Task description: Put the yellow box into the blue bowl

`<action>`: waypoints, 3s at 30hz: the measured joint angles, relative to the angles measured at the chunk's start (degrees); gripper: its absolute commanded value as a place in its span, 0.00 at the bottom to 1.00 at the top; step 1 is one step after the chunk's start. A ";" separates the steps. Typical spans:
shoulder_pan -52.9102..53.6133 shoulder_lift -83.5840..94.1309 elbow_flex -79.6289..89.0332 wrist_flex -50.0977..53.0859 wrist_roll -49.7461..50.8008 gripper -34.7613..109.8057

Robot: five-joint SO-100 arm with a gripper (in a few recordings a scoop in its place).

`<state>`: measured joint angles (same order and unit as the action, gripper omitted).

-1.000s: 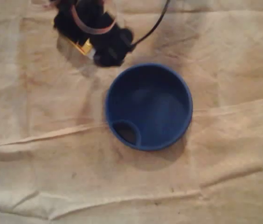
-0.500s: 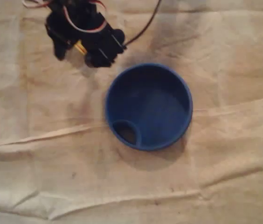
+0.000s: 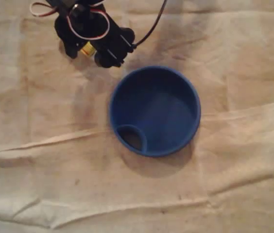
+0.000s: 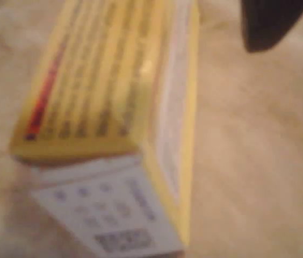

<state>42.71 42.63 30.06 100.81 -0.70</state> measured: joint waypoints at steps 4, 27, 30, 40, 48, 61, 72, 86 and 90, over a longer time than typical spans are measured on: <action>0.00 -0.35 0.00 0.00 0.00 0.44; -2.55 -2.20 0.26 -0.97 0.00 0.44; -2.55 -4.31 0.35 -2.90 0.00 0.44; -2.55 -4.83 0.35 -3.60 0.00 0.44; -2.55 -4.83 0.35 -3.78 0.00 0.39; -2.55 -4.83 0.35 -4.57 0.00 0.24; -2.55 -4.83 0.35 -4.57 0.00 0.24; -0.88 13.01 1.05 -1.14 0.00 0.24; -0.79 20.39 1.05 -0.09 0.00 0.24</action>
<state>41.92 63.02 31.11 100.72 -0.70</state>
